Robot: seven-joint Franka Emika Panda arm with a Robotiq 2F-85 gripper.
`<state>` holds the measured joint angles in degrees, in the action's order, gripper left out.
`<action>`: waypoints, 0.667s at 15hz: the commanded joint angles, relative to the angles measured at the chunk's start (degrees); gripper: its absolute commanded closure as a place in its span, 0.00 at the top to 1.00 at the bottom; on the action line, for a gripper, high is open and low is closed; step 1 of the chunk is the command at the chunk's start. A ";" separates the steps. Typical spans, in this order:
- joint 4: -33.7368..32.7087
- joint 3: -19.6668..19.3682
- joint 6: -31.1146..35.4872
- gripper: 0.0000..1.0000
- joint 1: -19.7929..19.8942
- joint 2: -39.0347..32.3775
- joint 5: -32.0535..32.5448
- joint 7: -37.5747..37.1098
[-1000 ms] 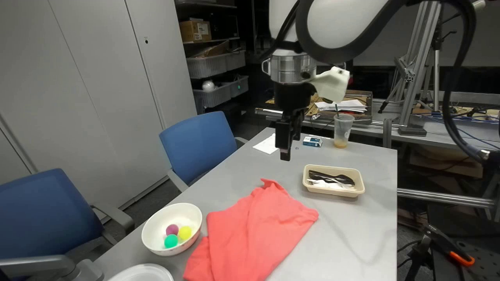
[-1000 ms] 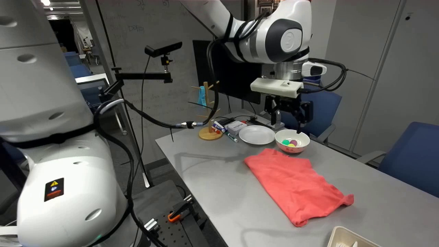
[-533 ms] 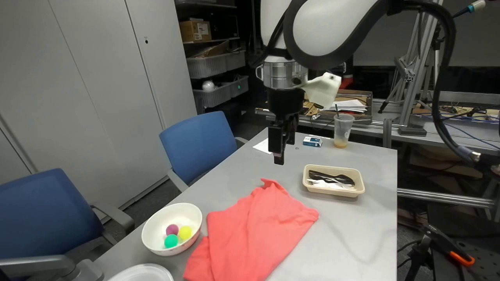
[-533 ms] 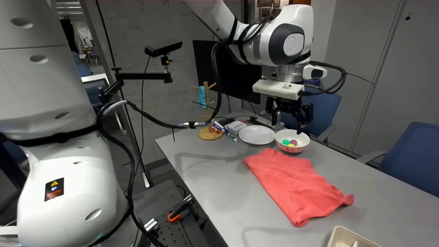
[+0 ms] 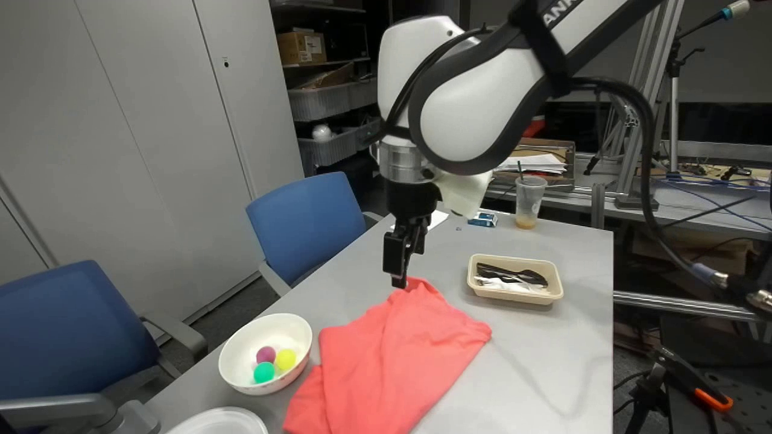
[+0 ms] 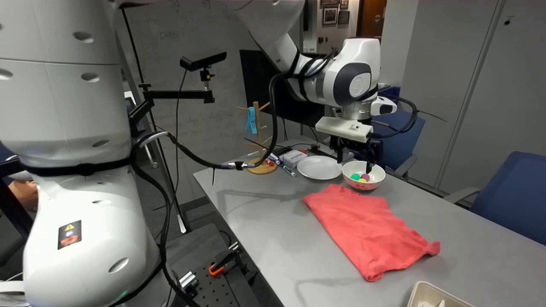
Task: Unfold the shirt
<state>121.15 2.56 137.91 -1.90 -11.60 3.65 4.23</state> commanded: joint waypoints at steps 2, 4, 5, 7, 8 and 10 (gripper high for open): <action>-8.19 1.39 2.49 1.00 0.15 -9.91 -4.52 0.50; -5.07 0.72 2.50 1.00 -0.14 -7.57 -2.95 0.02; -6.28 0.93 2.55 1.00 -0.14 -8.93 -3.46 0.03; -7.64 1.10 2.55 1.00 -0.16 -10.25 -3.77 0.03; -7.83 1.10 2.55 1.00 -0.15 -10.35 -3.82 0.03; -7.99 1.10 2.55 1.00 -0.15 -10.34 -3.85 0.03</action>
<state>113.23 3.80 140.56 -1.91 -21.94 -0.13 4.24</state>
